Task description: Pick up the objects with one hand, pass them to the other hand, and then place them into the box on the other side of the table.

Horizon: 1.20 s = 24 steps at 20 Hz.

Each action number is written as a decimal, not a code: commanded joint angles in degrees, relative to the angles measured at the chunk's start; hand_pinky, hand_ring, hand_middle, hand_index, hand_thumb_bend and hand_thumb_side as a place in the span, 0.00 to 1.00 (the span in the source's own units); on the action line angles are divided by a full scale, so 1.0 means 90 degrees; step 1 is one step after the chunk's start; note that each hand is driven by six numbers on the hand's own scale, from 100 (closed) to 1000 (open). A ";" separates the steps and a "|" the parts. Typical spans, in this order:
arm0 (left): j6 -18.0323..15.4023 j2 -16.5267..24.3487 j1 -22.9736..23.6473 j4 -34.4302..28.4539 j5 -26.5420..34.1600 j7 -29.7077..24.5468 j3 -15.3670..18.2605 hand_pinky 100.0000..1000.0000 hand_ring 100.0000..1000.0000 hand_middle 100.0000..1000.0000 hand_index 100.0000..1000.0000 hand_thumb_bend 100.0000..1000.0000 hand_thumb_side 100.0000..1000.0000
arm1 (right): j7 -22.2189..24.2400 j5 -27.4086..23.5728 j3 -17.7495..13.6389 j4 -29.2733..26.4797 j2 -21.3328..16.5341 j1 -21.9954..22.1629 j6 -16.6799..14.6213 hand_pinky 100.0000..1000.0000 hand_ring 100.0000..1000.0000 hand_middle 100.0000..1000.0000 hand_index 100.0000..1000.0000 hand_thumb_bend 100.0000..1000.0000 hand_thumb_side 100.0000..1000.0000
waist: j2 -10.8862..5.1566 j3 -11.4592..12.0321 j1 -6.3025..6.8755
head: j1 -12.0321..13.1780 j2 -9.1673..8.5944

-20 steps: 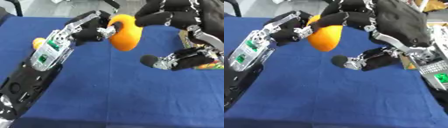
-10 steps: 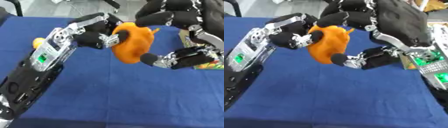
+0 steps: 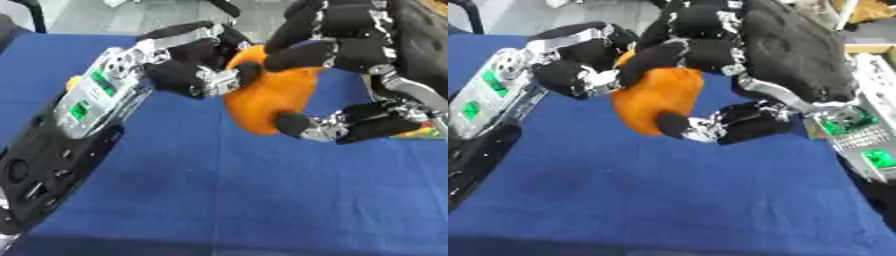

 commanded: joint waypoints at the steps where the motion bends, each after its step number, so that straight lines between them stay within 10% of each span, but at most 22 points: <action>1: 0.0048 0.0156 -0.0153 -0.0207 0.0125 0.0063 0.0106 0.62 0.43 0.33 0.35 0.00 0.25 | 0.0108 0.0049 -0.0010 -0.0127 -0.0096 -0.0052 -0.0026 0.71 0.67 0.67 0.81 0.39 0.12 | -0.0083 0.0010 0.0083 | -0.0013 -0.0012; 19: 0.0015 0.0294 -0.0094 -0.0290 0.0152 0.0180 0.0233 0.62 0.43 0.34 0.35 0.00 0.25 | 0.0751 0.0170 -0.0014 -0.0127 -0.0398 0.0325 -0.0145 0.79 0.76 0.78 0.90 0.41 0.15 | -0.0067 -0.0002 0.0097 | 0.0020 -0.0012; 20: 0.0017 0.0296 -0.0092 -0.0294 0.0157 0.0189 0.0240 0.62 0.43 0.34 0.35 0.00 0.25 | 0.0753 0.0196 -0.0021 -0.0127 -0.0411 0.0343 -0.0139 0.78 0.75 0.77 0.89 0.35 0.00 | -0.0067 -0.0003 0.0099 | 0.0019 -0.0012; 24: 0.0036 0.0302 -0.0074 -0.0300 0.0174 0.0218 0.0248 0.62 0.43 0.34 0.35 0.00 0.24 | 0.0700 0.0331 -0.0061 -0.0127 -0.0436 0.0371 -0.0079 0.75 0.70 0.71 0.83 0.14 0.00 | -0.0068 -0.0010 0.0110 | 0.0020 -0.0012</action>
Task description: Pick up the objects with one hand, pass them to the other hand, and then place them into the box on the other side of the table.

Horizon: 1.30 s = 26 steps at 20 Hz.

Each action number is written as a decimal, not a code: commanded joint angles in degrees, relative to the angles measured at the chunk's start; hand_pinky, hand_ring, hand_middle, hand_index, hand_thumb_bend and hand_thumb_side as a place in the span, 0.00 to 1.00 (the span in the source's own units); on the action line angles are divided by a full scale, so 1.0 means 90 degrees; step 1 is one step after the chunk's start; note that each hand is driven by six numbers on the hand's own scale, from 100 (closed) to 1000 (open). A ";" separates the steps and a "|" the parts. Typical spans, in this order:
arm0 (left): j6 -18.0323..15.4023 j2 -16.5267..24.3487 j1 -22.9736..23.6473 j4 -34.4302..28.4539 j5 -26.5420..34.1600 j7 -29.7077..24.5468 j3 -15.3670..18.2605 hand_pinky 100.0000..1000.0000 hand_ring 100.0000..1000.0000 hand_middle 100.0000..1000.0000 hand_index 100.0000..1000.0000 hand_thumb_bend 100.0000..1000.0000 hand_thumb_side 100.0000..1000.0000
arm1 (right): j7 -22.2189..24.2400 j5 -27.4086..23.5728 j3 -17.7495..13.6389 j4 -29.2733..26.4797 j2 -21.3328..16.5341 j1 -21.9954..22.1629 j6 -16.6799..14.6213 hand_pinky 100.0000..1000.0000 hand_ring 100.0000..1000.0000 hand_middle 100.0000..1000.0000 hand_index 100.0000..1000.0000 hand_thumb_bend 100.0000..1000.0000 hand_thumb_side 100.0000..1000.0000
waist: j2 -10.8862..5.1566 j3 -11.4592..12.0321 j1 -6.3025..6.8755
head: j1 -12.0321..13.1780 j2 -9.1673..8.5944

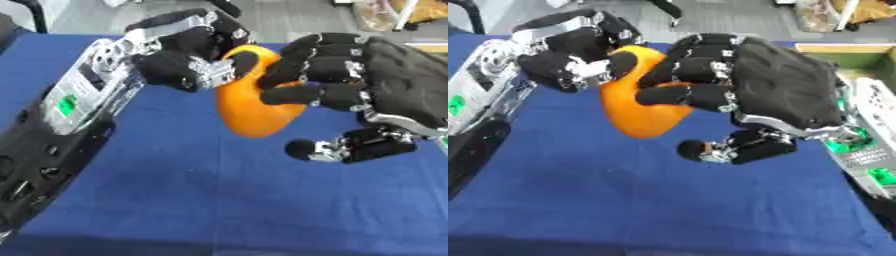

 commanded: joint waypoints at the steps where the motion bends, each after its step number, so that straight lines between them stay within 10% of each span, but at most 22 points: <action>1: 0.0000 0.0138 -0.0078 -0.0125 0.0083 0.0040 0.0128 0.62 0.43 0.33 0.35 0.00 0.24 | -0.0082 0.0154 -0.0127 -0.0074 -0.0196 -0.0038 0.0073 0.75 0.69 0.69 0.82 0.10 0.00 | -0.0070 -0.0006 0.0093 | 0.0008 -0.0012; 18: 0.0330 -0.0002 -0.0064 -0.0255 0.0447 -0.0013 -0.0005 0.62 0.42 0.33 0.35 0.00 0.26 | -0.2586 0.1915 -0.0167 -0.0074 0.0001 -0.0056 0.0881 0.55 0.46 0.43 0.55 0.00 0.00 | -0.0071 0.0015 0.0128 | -0.0045 -0.0012; 26: 0.0405 -0.0116 -0.0098 -0.0291 0.0546 -0.0012 -0.0032 0.62 0.42 0.33 0.36 0.00 0.26 | -0.2887 0.2126 -0.0058 -0.0074 0.0147 -0.0082 0.1165 0.49 0.41 0.37 0.47 0.00 0.00 | -0.0069 0.0053 0.0113 | -0.0064 -0.0012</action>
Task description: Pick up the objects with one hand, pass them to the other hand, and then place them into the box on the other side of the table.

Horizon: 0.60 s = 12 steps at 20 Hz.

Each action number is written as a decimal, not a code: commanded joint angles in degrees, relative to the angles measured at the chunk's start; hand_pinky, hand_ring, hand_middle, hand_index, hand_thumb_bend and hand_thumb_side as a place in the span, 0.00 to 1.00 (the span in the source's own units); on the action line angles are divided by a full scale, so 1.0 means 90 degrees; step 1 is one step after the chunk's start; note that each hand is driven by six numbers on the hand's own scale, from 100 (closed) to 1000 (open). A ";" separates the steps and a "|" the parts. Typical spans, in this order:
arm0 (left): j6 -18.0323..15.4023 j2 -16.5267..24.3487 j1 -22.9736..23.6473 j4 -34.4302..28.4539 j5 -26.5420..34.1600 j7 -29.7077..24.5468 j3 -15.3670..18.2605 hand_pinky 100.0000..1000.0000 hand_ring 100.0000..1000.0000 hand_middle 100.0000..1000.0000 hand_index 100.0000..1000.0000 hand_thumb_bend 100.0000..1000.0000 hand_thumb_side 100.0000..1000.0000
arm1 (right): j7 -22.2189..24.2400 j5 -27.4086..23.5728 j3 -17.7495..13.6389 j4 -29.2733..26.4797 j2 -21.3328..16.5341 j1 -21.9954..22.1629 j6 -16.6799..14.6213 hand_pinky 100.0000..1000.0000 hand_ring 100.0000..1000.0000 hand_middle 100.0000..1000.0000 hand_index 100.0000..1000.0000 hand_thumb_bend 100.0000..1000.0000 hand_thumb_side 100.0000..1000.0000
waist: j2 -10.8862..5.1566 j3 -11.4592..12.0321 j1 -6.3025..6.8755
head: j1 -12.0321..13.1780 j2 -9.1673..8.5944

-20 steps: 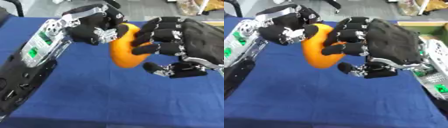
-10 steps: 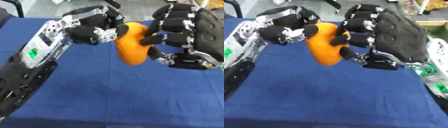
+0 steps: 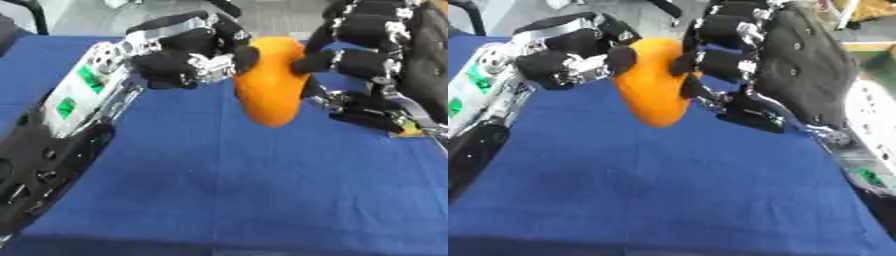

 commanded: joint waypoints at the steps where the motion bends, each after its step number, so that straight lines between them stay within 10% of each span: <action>1: 0.0030 -0.0005 -0.0153 -0.0171 0.0078 -0.0001 0.0012 0.62 0.42 0.33 0.36 0.00 0.26 | -0.0029 0.0079 -0.0022 -0.0062 0.0016 -0.0122 0.0066 0.50 0.42 0.38 0.48 0.01 0.00 | -0.0070 0.0015 0.0066 | -0.0014 -0.0012; 12: 0.0068 -0.0105 -0.0216 -0.0217 0.0158 0.0002 -0.0001 0.62 0.43 0.34 0.36 0.00 0.27 | 0.0411 0.0164 0.0031 -0.0062 0.0095 -0.0178 0.0084 0.57 0.50 0.52 0.77 0.23 0.00 | -0.0075 0.0021 0.0062 | -0.0023 -0.0012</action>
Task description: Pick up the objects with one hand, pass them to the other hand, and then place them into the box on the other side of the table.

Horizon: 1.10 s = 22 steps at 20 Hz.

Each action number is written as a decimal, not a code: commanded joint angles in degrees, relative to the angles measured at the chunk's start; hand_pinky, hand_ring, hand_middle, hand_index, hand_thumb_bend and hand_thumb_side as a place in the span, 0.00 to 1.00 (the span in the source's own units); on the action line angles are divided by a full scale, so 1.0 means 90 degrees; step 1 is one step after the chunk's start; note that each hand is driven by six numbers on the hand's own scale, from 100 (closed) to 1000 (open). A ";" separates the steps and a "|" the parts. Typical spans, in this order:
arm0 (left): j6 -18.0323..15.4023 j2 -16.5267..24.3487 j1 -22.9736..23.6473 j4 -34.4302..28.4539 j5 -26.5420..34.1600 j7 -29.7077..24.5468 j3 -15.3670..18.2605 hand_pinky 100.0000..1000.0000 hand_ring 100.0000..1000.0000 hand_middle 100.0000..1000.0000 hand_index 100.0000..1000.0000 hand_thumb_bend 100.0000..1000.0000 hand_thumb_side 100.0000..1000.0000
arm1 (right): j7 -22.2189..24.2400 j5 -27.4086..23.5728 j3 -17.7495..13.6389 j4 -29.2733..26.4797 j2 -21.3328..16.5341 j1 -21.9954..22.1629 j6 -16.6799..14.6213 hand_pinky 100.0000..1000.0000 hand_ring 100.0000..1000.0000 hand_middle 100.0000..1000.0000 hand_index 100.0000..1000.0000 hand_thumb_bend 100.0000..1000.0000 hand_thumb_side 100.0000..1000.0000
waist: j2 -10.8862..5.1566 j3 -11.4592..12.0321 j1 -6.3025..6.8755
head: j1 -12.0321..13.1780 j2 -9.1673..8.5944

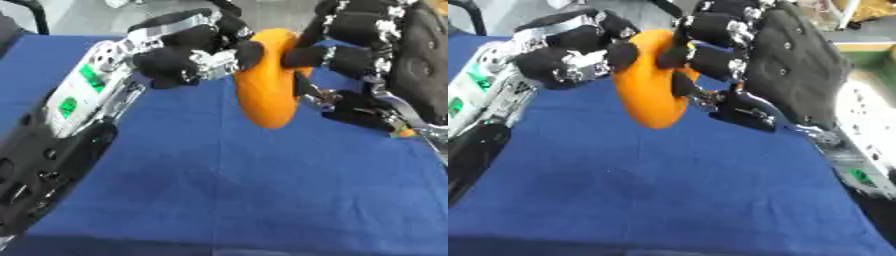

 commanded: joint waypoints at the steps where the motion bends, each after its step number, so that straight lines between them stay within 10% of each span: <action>1: 0.0006 -0.0002 -0.0159 -0.0150 0.0042 0.0000 0.0001 0.62 0.43 0.34 0.36 0.00 0.27 | 0.0174 0.0073 -0.0010 -0.0062 0.0004 -0.0124 -0.0020 0.58 0.51 0.52 0.71 0.22 0.00 | -0.0074 -0.0005 0.0063 | -0.0013 -0.0012; 8: 0.0004 -0.0020 -0.0158 -0.0140 0.0037 -0.0001 0.0004 0.63 0.43 0.34 0.36 0.00 0.27 | 0.0124 0.0016 -0.0032 -0.0062 0.0021 -0.0134 0.0145 0.56 0.49 0.47 0.43 0.09 0.00 | -0.0075 -0.0014 0.0067 | -0.0012 -0.0012; 11: 0.0000 -0.0024 -0.0161 -0.0134 0.0035 0.0001 0.0008 0.63 0.43 0.34 0.36 0.00 0.27 | 0.0109 0.0035 -0.0022 -0.0062 0.0015 -0.0135 0.0132 0.58 0.51 0.51 0.72 0.22 0.00 | -0.0079 -0.0015 0.0063 | -0.0009 -0.0012; 14: -0.0004 -0.0024 -0.0162 -0.0134 0.0040 0.0002 0.0009 0.63 0.43 0.34 0.37 0.00 0.27 | 0.0170 0.0081 -0.0011 -0.0062 0.0011 -0.0128 0.0077 0.59 0.52 0.53 0.79 0.25 0.00 | -0.0081 -0.0013 0.0062 | -0.0010 -0.0012; 19: -0.0006 -0.0031 -0.0157 -0.0135 0.0049 0.0008 0.0019 0.64 0.43 0.34 0.37 0.00 0.27 | 0.0095 0.0022 -0.0035 -0.0062 0.0030 -0.0124 0.0163 0.56 0.49 0.47 0.39 0.15 0.00 | -0.0080 -0.0012 0.0062 | -0.0016 -0.0012; 22: -0.0004 -0.0026 -0.0153 -0.0130 0.0040 0.0010 0.0017 0.64 0.43 0.34 0.37 0.00 0.28 | -0.0112 -0.0044 -0.0044 -0.0062 0.0025 -0.0121 0.0299 0.56 0.49 0.46 0.32 0.15 0.00 | -0.0081 -0.0011 0.0060 | -0.0012 -0.0012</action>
